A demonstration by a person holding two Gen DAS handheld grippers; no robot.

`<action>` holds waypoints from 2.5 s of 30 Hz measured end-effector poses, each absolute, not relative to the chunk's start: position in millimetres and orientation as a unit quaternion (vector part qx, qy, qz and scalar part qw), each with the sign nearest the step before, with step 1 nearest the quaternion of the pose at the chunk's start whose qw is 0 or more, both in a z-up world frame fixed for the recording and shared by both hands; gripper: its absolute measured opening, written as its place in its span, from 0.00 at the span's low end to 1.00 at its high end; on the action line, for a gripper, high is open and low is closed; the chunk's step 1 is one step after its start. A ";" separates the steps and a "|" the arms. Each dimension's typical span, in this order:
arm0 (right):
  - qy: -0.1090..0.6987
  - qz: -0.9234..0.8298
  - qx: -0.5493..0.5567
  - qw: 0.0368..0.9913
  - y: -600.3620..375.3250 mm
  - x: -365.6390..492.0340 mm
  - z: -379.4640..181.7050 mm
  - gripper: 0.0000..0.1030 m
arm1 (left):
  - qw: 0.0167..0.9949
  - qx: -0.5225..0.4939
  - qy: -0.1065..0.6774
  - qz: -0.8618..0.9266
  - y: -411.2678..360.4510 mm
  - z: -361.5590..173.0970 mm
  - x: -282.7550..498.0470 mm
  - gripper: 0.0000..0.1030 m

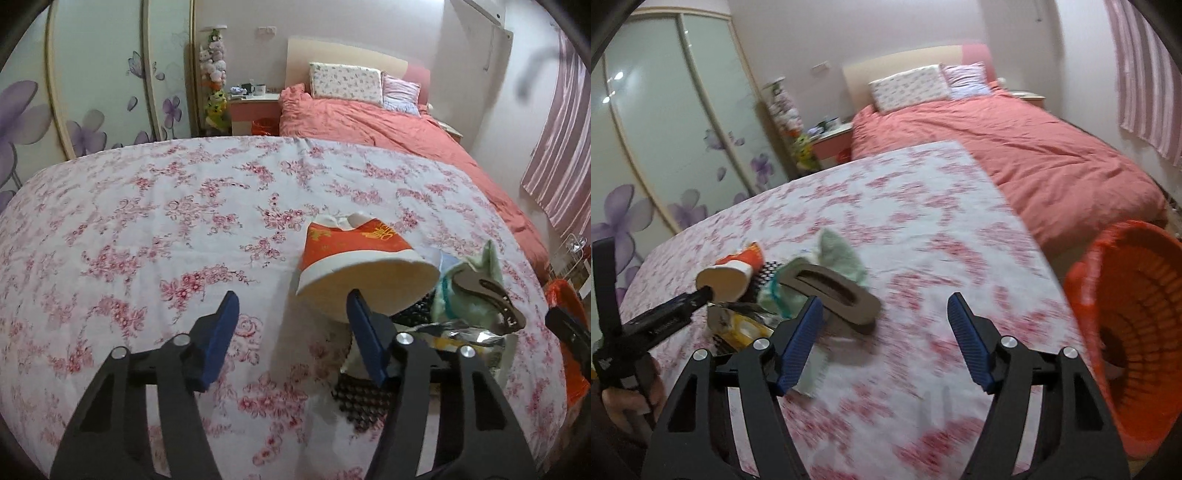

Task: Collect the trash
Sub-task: 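Move both open grippers back over the bed toward the remaining items, then grasp the orange-and-white paper cup with the left gripper while the right grasps the brown slipper, then lift the paper cup and brown slipper off the bed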

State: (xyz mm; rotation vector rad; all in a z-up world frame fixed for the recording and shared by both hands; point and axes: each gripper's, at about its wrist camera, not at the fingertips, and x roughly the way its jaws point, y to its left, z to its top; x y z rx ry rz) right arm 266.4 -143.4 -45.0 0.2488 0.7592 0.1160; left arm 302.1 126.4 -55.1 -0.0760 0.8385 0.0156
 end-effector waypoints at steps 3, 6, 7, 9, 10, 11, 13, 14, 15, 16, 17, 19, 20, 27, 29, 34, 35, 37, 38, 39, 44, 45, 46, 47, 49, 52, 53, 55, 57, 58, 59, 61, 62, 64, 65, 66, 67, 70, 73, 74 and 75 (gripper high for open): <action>0.379 0.077 0.103 0.916 -128.6 280.4 -48.5 0.68 | 0.910 -0.028 0.413 0.003 123.6 -60.4 311.8 0.51; 0.397 0.088 0.086 0.910 -118.3 291.6 -55.6 0.68 | 0.907 -0.021 0.421 0.001 122.0 -66.0 322.2 0.43; 0.402 0.091 0.080 0.908 -114.8 294.5 -57.8 0.68 | 0.906 -0.021 0.423 0.001 122.0 -67.6 325.9 0.40; 0.412 0.097 0.064 0.904 -108.2 298.8 -61.2 0.64 | 0.904 -0.024 0.428 0.001 122.1 -70.3 332.1 0.33; 0.416 0.098 0.058 0.902 -106.0 299.7 -62.6 0.58 | 0.903 -0.025 0.430 -0.001 122.1 -71.2 335.6 0.27; 0.419 0.098 0.054 0.901 -105.0 300.1 -63.3 0.55 | 0.902 -0.026 0.431 -0.002 122.5 -72.2 337.8 0.25; 0.419 0.098 0.051 0.901 -105.2 299.1 -63.7 0.52 | 0.902 -0.027 0.430 -0.002 121.8 -72.7 340.9 0.19; 0.419 0.099 0.051 0.901 -105.9 297.7 -63.4 0.51 | 0.903 -0.027 0.429 -0.001 121.9 -72.5 341.5 0.19; 0.418 0.099 0.052 0.901 -106.0 296.5 -63.3 0.47 | 0.904 -0.025 0.426 0.001 121.6 -72.3 341.9 0.17; 0.419 0.099 0.053 0.901 -106.7 296.1 -63.6 0.43 | 0.906 -0.024 0.423 0.003 122.0 -71.8 342.0 0.16; 0.419 0.099 0.055 0.901 -107.2 295.1 -64.0 0.41 | 0.906 -0.025 0.422 0.006 122.9 -71.4 342.3 0.15; 0.418 0.096 0.058 0.902 -105.8 294.8 -65.0 0.40 | 0.907 -0.028 0.420 0.013 125.1 -70.8 342.7 0.15; 0.419 0.095 0.058 0.901 -104.2 295.1 -66.0 0.40 | 0.907 -0.027 0.421 0.016 125.2 -71.3 343.2 0.16; 0.403 0.096 0.045 0.909 -100.9 286.8 -58.8 0.32 | 0.910 -0.022 0.414 0.022 128.1 -69.7 340.6 0.11; 0.396 0.097 0.050 0.912 -104.2 281.5 -55.1 0.32 | 0.911 -0.026 0.411 0.026 133.8 -68.8 337.1 0.10; 0.383 0.085 0.046 0.919 -110.2 266.9 -49.3 0.32 | 0.913 -0.032 0.406 0.029 151.9 -65.5 318.8 0.07; 0.381 0.081 0.041 0.920 -111.5 262.8 -48.9 0.32 | 0.913 -0.031 0.405 0.029 155.5 -64.9 314.5 0.07; 0.387 0.077 0.032 0.919 -113.4 258.2 -50.5 0.32 | 0.914 -0.030 0.404 0.027 164.6 -64.6 304.2 0.07; 0.394 0.079 0.032 0.915 -115.0 256.6 -52.7 0.32 | 0.914 -0.030 0.404 0.026 167.7 -64.9 299.8 0.07; 0.400 0.084 0.033 0.912 -115.8 256.5 -54.5 0.32 | 0.914 -0.028 0.404 0.024 169.6 -65.6 295.5 0.07; 0.410 0.088 0.043 0.907 -114.1 259.1 -59.7 0.44 | 0.911 -0.029 0.411 0.018 172.0 -69.3 288.0 0.08; 0.409 0.088 0.044 0.907 -113.5 259.6 -59.5 0.44 | 0.910 -0.032 0.412 0.020 171.7 -70.4 288.5 0.09; 0.409 0.088 0.045 0.907 -112.8 261.7 -59.1 0.44 | 0.909 -0.033 0.414 0.021 170.7 -71.5 289.3 0.12; 0.408 0.088 0.045 0.908 -111.6 264.1 -58.6 0.44 | 0.909 -0.034 0.416 0.020 169.6 -72.5 289.9 0.14; 0.408 0.083 0.043 0.908 -110.2 269.9 -59.3 0.44 | 0.907 -0.033 0.420 0.020 166.5 -74.4 292.5 0.16; 0.409 0.080 0.047 0.908 -110.5 274.9 -60.0 0.44 | 0.907 -0.032 0.420 0.020 162.6 -74.9 296.1 0.16; 0.409 0.082 0.050 0.907 -110.1 277.5 -59.8 0.44 | 0.906 -0.031 0.422 0.021 161.0 -75.5 297.8 0.17; 0.412 0.085 0.053 0.906 -108.7 282.6 -60.9 0.44 | 0.905 -0.030 0.423 0.025 159.0 -76.0 299.8 0.17; 0.416 0.089 0.055 0.903 -107.7 283.0 -62.0 0.42 | 0.904 -0.030 0.426 0.025 157.2 -76.6 302.3 0.17; 0.418 0.093 0.056 0.902 -107.1 281.8 -62.4 0.42 | 0.904 -0.028 0.425 0.025 156.7 -76.0 302.8 0.16; 0.418 0.098 0.057 0.901 -107.2 279.4 -62.4 0.42 | 0.905 -0.027 0.425 0.024 157.3 -75.5 302.5 0.16; 0.416 0.099 0.057 0.902 -108.4 277.1 -62.2 0.42 | 0.905 -0.021 0.424 0.025 159.7 -75.4 301.4 0.16; 0.416 0.097 0.061 0.902 -109.8 277.9 -62.7 0.42 | 0.905 -0.022 0.424 0.028 162.0 -75.4 301.3 0.16; 0.417 0.092 0.070 0.901 -112.5 280.6 -63.7 0.42 | 0.904 -0.024 0.425 0.034 164.3 -75.0 302.4 0.18; 0.419 0.091 0.073 0.900 -113.1 282.6 -64.8 0.42 | 0.904 -0.026 0.425 0.035 164.8 -75.3 303.2 0.18; 0.421 0.090 0.072 0.900 -112.4 284.1 -65.9 0.42 | 0.904 -0.027 0.426 0.037 164.9 -75.3 303.7 0.18; 0.422 0.088 0.069 0.900 -111.3 285.2 -67.2 0.36 | 0.903 -0.027 0.427 0.037 164.0 -75.5 304.8 0.18; 0.418 0.091 0.063 0.902 -108.6 282.3 -67.5 0.32 | 0.903 -0.026 0.429 0.033 160.2 -76.5 307.1 0.18; 0.408 0.092 0.061 0.906 -109.4 274.9 -62.8 0.32 | 0.905 -0.028 0.424 0.028 158.1 -75.3 307.0 0.13; 0.401 0.091 0.059 0.909 -110.7 271.6 -59.6 0.32 | 0.906 -0.027 0.421 0.027 157.7 -74.3 305.9 0.11; 0.397 0.090 0.061 0.911 -112.0 269.2 -57.4 0.31 | 0.908 -0.027 0.417 0.025 157.3 -73.0 304.2 0.09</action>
